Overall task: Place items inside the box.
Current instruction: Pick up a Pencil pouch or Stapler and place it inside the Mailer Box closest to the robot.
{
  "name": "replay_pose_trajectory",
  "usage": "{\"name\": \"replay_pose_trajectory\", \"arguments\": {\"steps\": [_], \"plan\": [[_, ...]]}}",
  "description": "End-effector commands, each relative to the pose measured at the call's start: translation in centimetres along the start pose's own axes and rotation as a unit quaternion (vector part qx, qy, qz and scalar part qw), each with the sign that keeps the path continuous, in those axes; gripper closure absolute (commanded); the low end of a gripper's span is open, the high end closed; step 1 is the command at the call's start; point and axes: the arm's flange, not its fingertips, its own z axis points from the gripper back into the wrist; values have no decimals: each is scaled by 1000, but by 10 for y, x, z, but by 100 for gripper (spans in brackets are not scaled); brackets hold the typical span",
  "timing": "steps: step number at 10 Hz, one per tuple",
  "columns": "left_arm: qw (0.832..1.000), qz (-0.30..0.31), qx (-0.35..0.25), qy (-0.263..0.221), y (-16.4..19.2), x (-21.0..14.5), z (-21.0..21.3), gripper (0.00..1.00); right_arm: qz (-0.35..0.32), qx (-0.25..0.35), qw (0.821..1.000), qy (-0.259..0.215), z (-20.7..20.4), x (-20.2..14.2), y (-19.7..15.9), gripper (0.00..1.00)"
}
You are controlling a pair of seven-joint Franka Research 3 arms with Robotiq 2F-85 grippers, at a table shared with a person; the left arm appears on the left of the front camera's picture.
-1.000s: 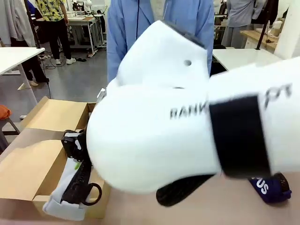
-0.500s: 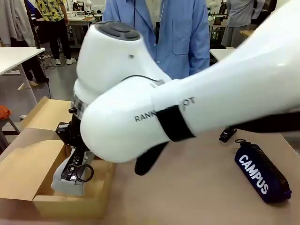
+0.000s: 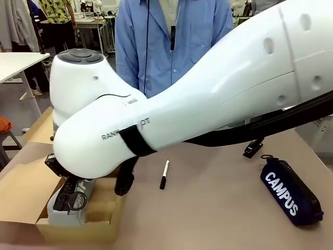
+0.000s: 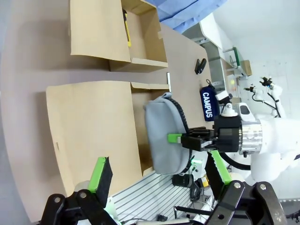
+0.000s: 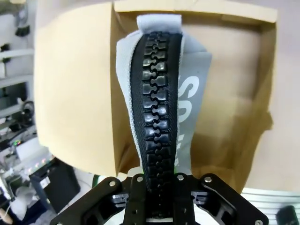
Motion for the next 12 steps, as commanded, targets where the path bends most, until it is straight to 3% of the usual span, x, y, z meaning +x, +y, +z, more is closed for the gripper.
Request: {"name": "replay_pose_trajectory", "arguments": {"steps": [1,5,10,12], "plan": [[1000,-10,-8,-4,-1,0,0,0,-6,-18,1000,-10,-7,5,18,92],[1000,-10,-8,-4,-1,0,0,0,-4,-13,1000,22,-29,22,11,92],[1000,-10,-8,-4,-1,0,0,0,-76,23,994,78,-37,58,-8,92],[1000,-10,-8,-4,-1,0,0,0,-72,15,994,80,-44,57,-9,92]]}}
